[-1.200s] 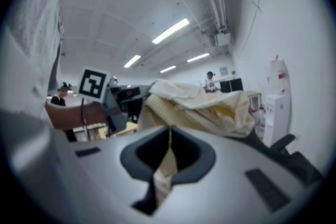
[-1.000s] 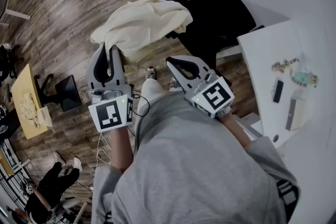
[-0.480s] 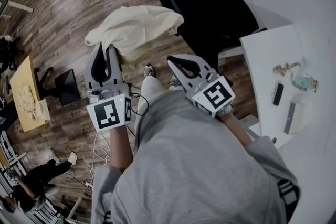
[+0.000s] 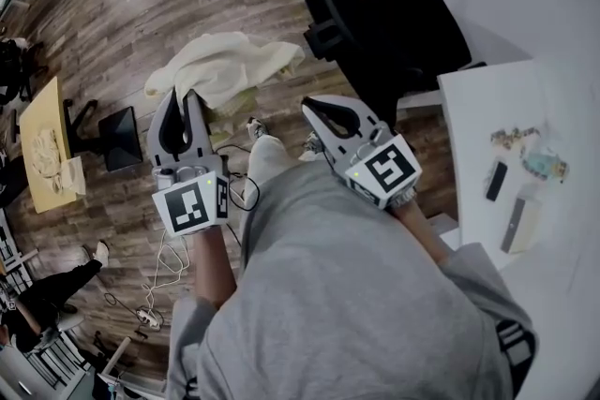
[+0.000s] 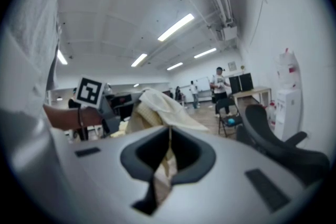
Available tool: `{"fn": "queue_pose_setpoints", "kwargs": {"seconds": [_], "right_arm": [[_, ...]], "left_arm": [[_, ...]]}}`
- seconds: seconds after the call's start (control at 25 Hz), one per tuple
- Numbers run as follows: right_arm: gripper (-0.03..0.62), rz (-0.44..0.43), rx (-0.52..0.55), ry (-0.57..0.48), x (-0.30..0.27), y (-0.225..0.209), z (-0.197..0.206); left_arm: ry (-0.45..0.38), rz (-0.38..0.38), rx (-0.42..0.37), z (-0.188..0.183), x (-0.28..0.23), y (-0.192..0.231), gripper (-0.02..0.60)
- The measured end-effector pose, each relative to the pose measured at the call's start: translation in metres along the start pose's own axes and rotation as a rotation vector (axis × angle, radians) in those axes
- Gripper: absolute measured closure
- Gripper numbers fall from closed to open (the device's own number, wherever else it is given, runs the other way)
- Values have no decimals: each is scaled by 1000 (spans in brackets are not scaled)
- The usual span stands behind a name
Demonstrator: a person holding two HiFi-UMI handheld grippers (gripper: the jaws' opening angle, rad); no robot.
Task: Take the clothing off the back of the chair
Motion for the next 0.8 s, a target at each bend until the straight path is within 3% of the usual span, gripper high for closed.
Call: {"fn": "queue_pose_setpoints", "kwargs": {"seconds": [0.8], "right_arm": [[559,-99,25,47,-39,12,-2]], "left_arm": [[98,-111,51,44,50,22,509]]}}
Point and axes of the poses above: the fingertips, and each gripper's own axes: x backward along the fingers, y to its left, z out of its underside, the point moved 3 cm from there along x, backward along the fingers, and after that the axes turned 1 degree about z, right-handed, at the moved point
